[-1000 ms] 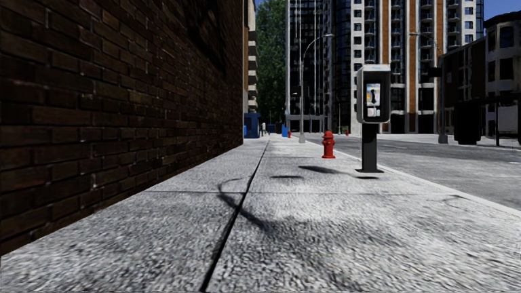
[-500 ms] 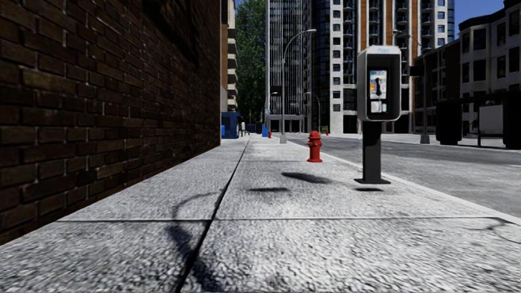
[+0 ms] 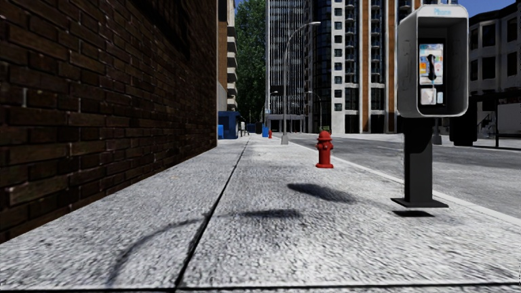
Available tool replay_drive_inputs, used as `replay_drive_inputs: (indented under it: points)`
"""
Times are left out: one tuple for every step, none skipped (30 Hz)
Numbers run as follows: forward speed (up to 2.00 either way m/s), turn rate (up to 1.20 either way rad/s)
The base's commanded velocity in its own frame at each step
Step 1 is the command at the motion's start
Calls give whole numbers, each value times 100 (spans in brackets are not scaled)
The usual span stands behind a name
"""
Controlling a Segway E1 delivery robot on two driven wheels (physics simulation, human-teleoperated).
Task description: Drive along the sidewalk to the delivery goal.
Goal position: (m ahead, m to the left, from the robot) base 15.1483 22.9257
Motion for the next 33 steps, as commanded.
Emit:
replay_drive_inputs:
  points:
    - [200, 0]
    - [200, 0]
    - [200, 0]
    - [200, 0]
    - [200, 0]
    - [200, 0]
    - [200, 0]
    - [200, 0]
    - [200, 0]
    - [200, 0]
    - [200, 0]
    - [200, 0]
    - [200, 0]
    - [200, 0]
    - [200, 0]
    - [200, 0]
    - [200, 0]
    - [200, 0]
    - [200, 0]
    - [200, 0]
    - [200, 0]
    - [200, 0]
    - [200, 0]
    - [200, 0]
    - [200, 0]
    - [200, 0]
    - [200, 0]
    - [200, 0]
    - [200, 0]
    - [200, 0]
    - [200, 0]
    - [200, 0]
    - [200, 0]
